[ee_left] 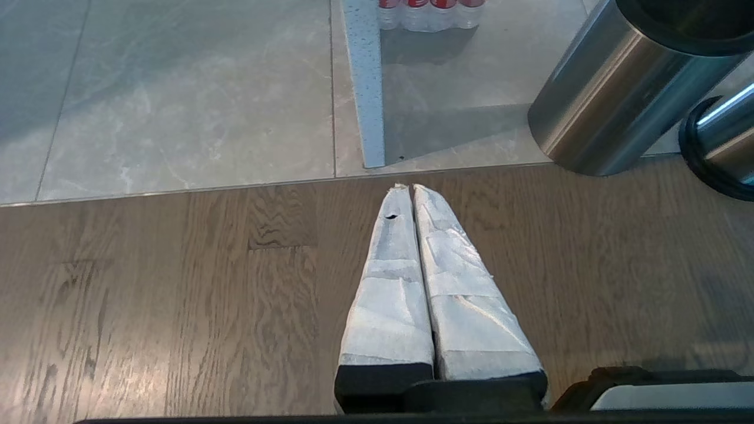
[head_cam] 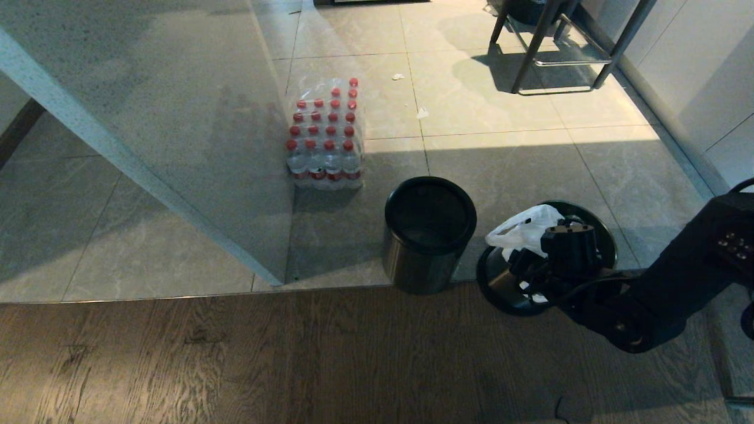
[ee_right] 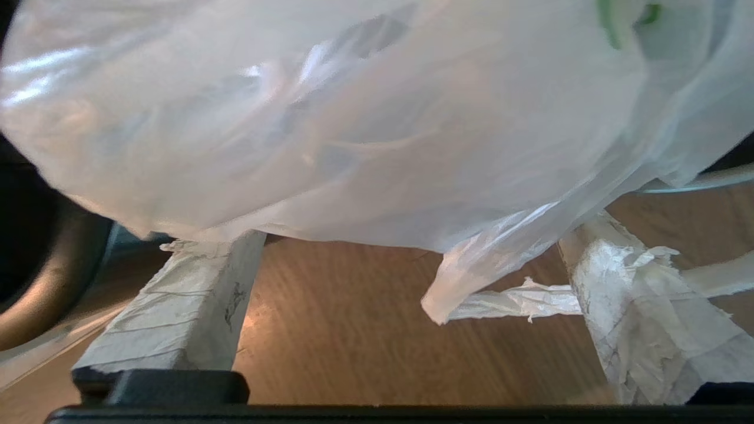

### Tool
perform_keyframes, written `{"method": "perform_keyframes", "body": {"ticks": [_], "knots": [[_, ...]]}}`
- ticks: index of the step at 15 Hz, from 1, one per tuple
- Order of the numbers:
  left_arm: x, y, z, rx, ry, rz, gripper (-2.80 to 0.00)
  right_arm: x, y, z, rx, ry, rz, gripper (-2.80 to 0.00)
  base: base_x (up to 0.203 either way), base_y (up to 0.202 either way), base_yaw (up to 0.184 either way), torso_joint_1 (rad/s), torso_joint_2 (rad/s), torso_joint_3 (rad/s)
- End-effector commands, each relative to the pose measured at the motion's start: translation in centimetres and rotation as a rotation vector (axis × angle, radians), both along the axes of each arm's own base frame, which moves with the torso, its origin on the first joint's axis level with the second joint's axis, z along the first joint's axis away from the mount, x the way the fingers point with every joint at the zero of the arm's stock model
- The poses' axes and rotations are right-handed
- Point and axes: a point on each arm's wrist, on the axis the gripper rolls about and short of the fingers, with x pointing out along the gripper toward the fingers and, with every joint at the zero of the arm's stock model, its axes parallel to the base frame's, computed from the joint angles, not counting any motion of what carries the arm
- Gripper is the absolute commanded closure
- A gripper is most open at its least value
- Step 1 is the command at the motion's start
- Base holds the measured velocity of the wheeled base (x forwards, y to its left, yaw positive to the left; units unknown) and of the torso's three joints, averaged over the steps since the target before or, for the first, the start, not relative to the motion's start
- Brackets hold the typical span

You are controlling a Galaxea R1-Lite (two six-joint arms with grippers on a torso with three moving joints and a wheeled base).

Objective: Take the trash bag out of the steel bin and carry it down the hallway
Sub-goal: Pick up the trash bag

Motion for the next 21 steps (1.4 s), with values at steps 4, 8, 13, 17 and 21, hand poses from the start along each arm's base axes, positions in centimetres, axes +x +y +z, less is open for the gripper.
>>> {"method": "perform_keyframes", "body": {"ticks": [4, 8, 13, 17, 21], "knots": [[0.0, 0.0, 0.0, 0.0, 0.001, 0.0, 0.0, -1.0, -0.1, 3.7, 0.037, -0.091, 0.02, -2.8, 0.0, 0.0, 0.0, 0.0, 0.0, 0.0], [0.0, 0.0, 0.0, -0.001, 0.001, 0.0, 0.0, -1.3, -0.2, 4.8, 0.034, -0.126, 0.008, -2.8, 0.0, 0.0, 0.0, 0.0, 0.0, 0.0], [0.0, 0.0, 0.0, -0.001, 0.0, 0.0, 0.0, -0.9, -0.3, 5.4, 0.018, -0.156, -0.043, -2.8, 0.0, 0.0, 0.0, 0.0, 0.0, 0.0], [0.0, 0.0, 0.0, 0.0, 0.0, 0.0, 0.0, 0.8, -0.4, 5.0, -0.008, -0.177, -0.097, -2.8, 0.0, 0.0, 0.0, 0.0, 0.0, 0.0], [0.0, 0.0, 0.0, -0.001, 0.001, 0.0, 0.0, 0.2, -0.5, 7.8, 0.028, -0.243, -0.069, -2.8, 0.0, 0.0, 0.0, 0.0, 0.0, 0.0]]}}
